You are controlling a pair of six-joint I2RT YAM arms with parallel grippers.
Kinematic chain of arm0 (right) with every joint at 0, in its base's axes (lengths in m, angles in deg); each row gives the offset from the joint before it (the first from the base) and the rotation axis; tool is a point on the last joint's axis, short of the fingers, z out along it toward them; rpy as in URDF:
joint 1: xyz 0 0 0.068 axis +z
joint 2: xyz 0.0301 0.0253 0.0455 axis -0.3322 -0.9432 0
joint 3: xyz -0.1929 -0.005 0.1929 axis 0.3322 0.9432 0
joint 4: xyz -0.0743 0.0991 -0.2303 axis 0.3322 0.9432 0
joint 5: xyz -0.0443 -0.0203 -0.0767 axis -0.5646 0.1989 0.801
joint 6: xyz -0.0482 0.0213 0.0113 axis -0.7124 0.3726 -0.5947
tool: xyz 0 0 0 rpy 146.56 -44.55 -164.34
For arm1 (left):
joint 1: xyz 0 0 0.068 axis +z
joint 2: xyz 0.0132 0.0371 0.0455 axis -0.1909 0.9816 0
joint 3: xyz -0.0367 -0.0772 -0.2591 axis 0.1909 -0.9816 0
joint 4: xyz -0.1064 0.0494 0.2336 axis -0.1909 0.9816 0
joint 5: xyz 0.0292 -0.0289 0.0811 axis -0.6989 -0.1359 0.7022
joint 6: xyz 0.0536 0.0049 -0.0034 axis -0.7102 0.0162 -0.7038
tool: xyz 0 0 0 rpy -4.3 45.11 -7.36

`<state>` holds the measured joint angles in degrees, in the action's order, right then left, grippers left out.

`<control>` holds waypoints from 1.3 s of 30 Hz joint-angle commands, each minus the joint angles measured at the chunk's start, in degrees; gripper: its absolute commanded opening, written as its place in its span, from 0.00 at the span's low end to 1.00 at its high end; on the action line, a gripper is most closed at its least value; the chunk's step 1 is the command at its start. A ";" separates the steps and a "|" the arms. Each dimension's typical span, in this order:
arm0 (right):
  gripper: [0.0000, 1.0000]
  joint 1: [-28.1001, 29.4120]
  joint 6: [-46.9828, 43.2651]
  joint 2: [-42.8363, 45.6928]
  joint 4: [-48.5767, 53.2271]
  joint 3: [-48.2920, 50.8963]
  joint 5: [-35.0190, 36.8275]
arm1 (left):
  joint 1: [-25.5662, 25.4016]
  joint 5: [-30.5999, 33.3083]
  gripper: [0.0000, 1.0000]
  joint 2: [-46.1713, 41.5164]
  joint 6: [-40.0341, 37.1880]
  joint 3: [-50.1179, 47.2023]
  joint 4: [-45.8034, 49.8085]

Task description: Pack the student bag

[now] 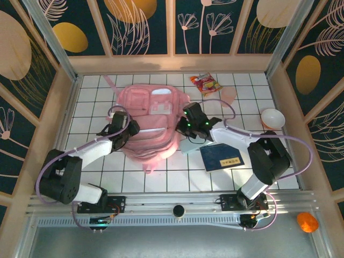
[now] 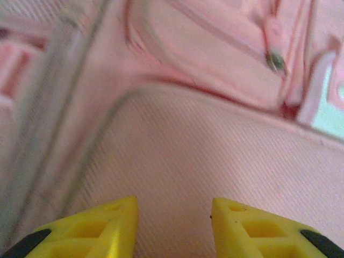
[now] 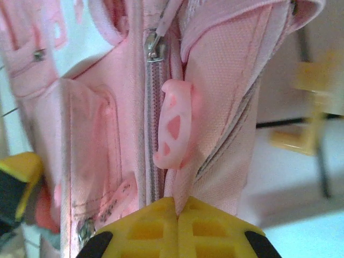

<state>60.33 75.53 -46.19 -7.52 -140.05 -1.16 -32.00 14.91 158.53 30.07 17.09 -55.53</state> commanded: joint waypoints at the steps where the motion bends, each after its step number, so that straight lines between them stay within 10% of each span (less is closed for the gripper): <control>1: 0.01 2.11 -2.22 -2.11 -5.78 -5.94 -0.58 | -0.03 3.30 0.41 -4.63 1.42 -1.68 5.96; 17: 0.09 -4.26 -9.01 -12.02 -5.79 -12.44 -3.39 | 0.07 -2.17 0.43 -9.75 2.00 -4.04 4.64; 24: 0.45 -4.42 -9.46 -3.29 -1.35 -10.25 0.66 | 0.04 -4.27 0.51 -13.24 -2.61 -0.39 7.29; 32: 0.55 -7.01 -9.46 17.03 11.49 0.41 6.81 | 0.04 -3.63 0.71 -15.77 -22.92 10.54 7.30; 39: 0.59 -15.80 -12.26 24.30 20.73 8.62 3.48 | 0.00 -23.79 0.68 -16.26 -53.40 8.12 5.27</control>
<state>46.86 65.66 -21.97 5.66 -133.89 2.93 -32.00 2.30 142.29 -5.38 26.47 -50.39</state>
